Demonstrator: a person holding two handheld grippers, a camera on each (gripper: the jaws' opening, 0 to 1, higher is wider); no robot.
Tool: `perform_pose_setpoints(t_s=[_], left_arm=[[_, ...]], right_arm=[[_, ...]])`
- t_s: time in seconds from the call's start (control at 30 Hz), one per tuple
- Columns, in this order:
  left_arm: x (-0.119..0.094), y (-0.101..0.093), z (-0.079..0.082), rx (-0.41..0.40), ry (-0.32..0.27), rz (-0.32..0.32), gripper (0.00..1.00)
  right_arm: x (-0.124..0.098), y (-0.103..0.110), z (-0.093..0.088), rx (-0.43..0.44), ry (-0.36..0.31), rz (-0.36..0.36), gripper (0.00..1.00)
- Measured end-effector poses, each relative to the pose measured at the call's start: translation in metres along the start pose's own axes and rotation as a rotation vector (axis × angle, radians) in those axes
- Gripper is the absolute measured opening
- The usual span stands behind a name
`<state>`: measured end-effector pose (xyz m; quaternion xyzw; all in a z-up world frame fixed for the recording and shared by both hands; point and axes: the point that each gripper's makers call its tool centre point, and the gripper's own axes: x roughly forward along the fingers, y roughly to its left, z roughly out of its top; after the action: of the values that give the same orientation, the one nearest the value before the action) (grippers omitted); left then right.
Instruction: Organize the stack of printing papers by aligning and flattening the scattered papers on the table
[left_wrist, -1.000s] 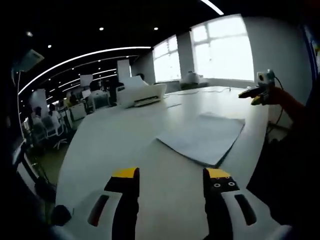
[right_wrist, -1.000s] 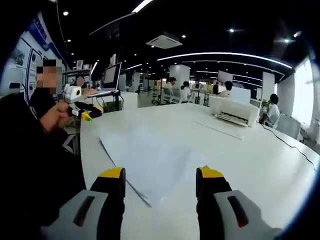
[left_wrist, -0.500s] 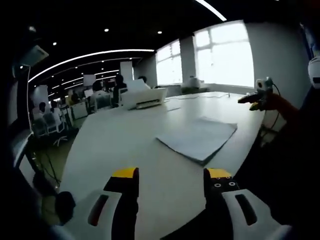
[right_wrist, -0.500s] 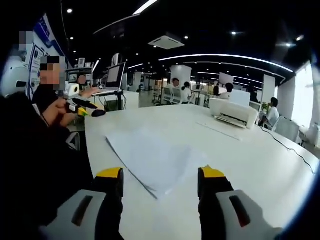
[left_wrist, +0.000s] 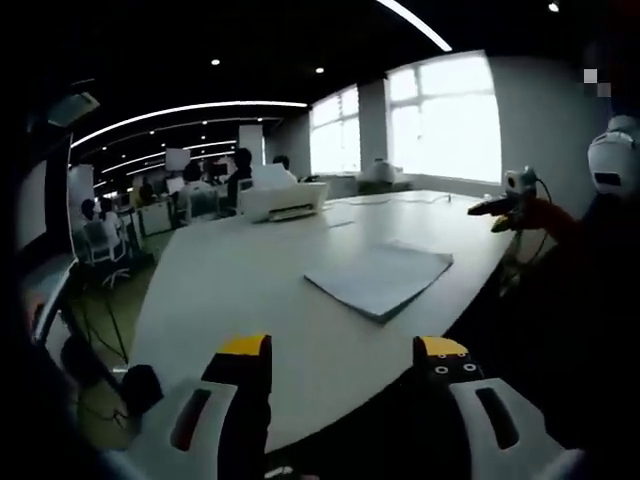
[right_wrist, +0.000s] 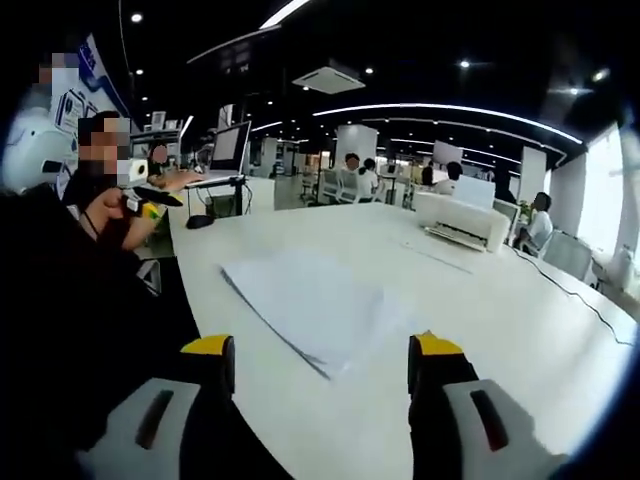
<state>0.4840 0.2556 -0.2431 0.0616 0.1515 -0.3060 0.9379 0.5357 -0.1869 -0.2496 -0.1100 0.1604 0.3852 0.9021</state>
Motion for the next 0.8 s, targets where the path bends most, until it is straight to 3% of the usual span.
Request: perform_pose_setpoints(t_s=[0.13, 0.3, 0.43, 0.53, 0.8], left_arm=[[-0.015, -0.002, -0.004, 0.008, 0.025, 0.032, 0.62], [-0.029, -0.011, -0.004, -0.014, 0.029, -0.005, 0.65], [-0.040, -0.007, -0.003, -0.015, 0.029, 0.024, 0.65], [-0.036, -0.002, -0.006, -0.023, 0.025, 0.047, 0.65], [-0.029, -0.010, -0.011, -0.004, 0.056, 0.026, 0.65]], right_arm=[[-0.013, 0.005, -0.001, 0.008, 0.011, 0.008, 0.66], [-0.026, 0.008, -0.007, 0.009, 0.029, -0.007, 0.66], [-0.030, 0.012, -0.007, 0.024, 0.020, -0.003, 0.66], [-0.029, 0.012, -0.005, 0.018, 0.010, -0.003, 0.66], [-0.027, 0.016, -0.003, 0.016, 0.004, 0.008, 0.65]])
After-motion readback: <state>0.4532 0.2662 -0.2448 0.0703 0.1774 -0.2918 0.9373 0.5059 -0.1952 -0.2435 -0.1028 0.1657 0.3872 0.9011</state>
